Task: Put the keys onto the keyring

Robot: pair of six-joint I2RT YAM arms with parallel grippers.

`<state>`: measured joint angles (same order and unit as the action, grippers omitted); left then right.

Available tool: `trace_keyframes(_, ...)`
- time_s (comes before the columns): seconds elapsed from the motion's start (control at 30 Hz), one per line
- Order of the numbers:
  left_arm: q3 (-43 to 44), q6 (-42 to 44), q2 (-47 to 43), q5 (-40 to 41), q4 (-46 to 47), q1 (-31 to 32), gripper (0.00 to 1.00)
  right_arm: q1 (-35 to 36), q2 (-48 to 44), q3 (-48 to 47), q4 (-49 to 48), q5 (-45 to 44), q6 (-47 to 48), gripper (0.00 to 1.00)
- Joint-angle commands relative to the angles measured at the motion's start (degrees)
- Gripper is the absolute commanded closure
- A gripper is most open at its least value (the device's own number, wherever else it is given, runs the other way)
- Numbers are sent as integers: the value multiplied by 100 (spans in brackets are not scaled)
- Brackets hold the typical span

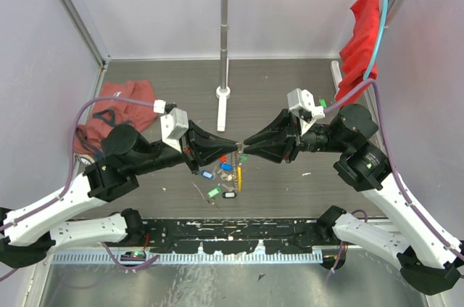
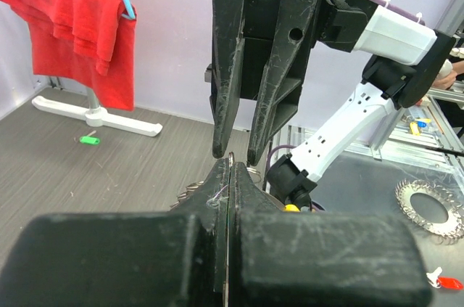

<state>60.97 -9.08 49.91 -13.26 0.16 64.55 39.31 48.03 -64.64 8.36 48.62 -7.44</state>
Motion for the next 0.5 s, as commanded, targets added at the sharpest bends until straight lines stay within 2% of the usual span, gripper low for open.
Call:
trace_keyframes(0.0,101,-48,13,-107,370,13,100,7,-10,-137,-424,261,27,73)
trace_keyframes(0.47,140,-17,50,-151,381,14,100,7,151,-136,-394,350,-3,76)
